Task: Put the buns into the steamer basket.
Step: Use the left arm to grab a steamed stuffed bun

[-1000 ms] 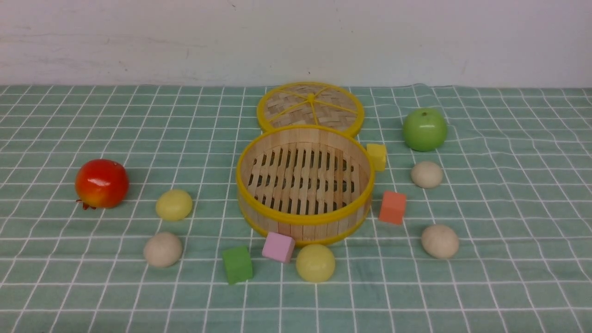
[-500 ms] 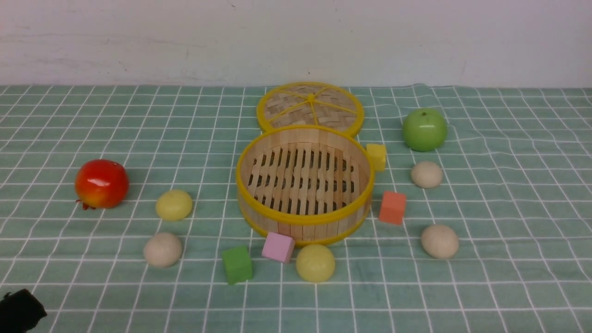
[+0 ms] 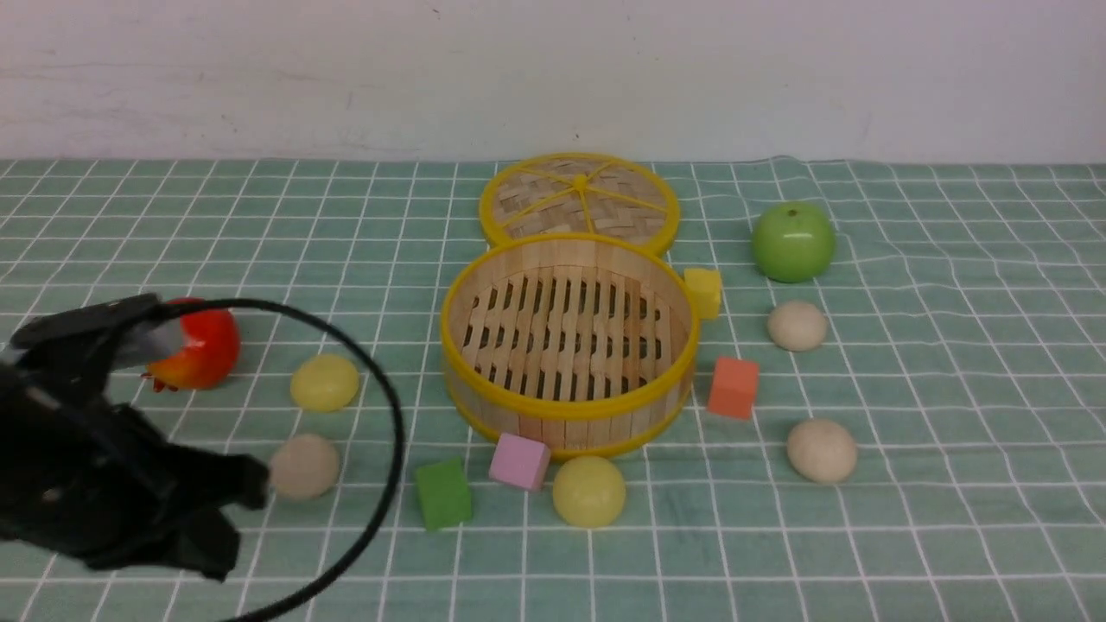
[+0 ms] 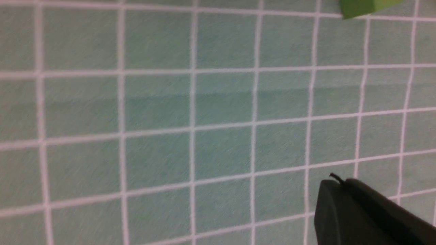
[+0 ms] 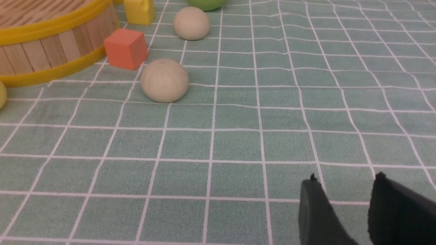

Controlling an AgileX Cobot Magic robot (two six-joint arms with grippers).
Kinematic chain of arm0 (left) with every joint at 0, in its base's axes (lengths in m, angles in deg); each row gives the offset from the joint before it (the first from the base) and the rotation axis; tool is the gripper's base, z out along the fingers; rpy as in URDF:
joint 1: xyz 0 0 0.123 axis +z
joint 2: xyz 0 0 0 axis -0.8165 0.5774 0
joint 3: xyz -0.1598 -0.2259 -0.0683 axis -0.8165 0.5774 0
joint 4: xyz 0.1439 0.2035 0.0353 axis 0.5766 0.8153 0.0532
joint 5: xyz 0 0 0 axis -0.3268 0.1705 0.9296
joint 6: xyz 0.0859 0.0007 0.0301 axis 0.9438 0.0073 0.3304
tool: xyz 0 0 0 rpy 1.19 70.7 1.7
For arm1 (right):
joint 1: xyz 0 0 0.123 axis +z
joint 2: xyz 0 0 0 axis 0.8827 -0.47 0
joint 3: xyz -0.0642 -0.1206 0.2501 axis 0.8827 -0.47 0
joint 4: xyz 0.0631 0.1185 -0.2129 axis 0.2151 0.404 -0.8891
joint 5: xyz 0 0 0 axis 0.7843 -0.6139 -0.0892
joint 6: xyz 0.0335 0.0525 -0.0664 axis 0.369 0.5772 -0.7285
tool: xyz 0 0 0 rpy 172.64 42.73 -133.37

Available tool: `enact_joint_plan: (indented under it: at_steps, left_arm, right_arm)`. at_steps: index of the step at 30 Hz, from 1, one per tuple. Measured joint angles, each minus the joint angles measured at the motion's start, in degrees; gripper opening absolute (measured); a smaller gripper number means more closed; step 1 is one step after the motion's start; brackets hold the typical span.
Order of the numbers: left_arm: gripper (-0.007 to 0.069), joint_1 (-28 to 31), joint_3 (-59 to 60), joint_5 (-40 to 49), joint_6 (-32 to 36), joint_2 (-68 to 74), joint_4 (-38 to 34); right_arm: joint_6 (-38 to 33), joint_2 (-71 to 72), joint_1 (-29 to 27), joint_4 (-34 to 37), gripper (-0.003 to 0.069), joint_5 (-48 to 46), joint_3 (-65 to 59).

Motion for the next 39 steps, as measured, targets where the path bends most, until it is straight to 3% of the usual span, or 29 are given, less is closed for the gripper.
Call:
enact_joint_plan:
  at_steps: [4, 13, 17, 22, 25, 39]
  left_arm:
    - [-0.0014, -3.2, -7.0, -1.0, 0.1, 5.9, 0.8]
    - [-0.0004, -1.7, -14.1, -1.6, -5.8, 18.5, 9.4]
    - [0.0078, 0.6, -15.8, -2.7, -6.6, 22.1, 10.7]
    - [0.0251, 1.0, -16.3, -7.1, -6.7, 25.4, 11.2]
    - [0.0301, 1.0, -16.4, -10.3, -6.8, 25.9, 12.6]
    - [0.03, 1.0, -16.7, -11.7, -7.0, 30.0, 12.4]
  right_arm:
    - [0.0, 0.0, 0.0, 0.0, 0.024, 0.0, 0.0]
    - [0.0, 0.0, 0.0, 0.0, 0.024, 0.0, 0.0]
    - [0.0, 0.0, 0.0, 0.0, 0.024, 0.0, 0.0]
    - [0.0, 0.0, 0.0, 0.0, 0.024, 0.0, 0.0]
    - [0.0, 0.0, 0.0, 0.0, 0.024, 0.0, 0.0]
    - [0.0, 0.0, 0.0, 0.0, 0.024, 0.0, 0.0]
